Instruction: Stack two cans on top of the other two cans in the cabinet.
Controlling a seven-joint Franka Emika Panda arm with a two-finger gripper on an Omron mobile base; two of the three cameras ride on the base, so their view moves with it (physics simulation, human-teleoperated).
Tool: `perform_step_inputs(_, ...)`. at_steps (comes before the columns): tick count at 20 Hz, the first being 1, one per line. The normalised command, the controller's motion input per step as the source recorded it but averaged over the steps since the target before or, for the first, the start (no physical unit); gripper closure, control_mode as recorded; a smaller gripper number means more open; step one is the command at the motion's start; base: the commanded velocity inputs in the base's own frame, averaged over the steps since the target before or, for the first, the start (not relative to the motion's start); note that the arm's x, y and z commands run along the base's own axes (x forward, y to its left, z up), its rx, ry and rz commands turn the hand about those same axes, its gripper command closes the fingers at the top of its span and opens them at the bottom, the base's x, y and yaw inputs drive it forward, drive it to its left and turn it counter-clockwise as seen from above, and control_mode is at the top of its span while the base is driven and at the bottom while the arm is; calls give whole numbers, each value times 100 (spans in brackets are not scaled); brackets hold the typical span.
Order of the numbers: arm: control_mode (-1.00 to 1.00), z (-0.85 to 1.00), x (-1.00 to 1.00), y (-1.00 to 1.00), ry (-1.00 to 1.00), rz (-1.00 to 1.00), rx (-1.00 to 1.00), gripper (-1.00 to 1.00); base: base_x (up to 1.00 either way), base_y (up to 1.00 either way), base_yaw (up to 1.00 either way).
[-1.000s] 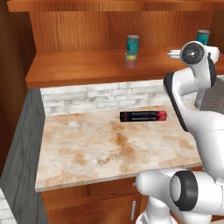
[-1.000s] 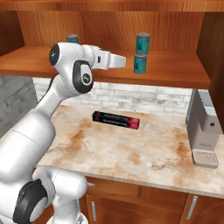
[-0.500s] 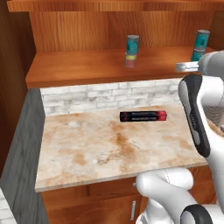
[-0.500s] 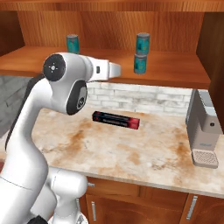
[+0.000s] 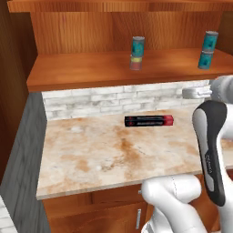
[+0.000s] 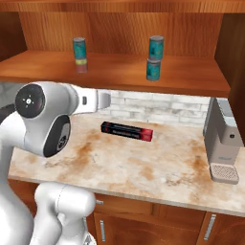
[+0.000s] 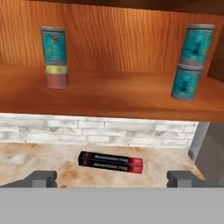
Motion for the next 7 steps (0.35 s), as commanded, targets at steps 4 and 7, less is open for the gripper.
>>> perform_step_inputs(4,-100,-58,-52,56,9,0,13,-100,0,0,0)
perform_step_inputs(7,-100,-71,-41,48,16,0,8,-100,0,0,0)
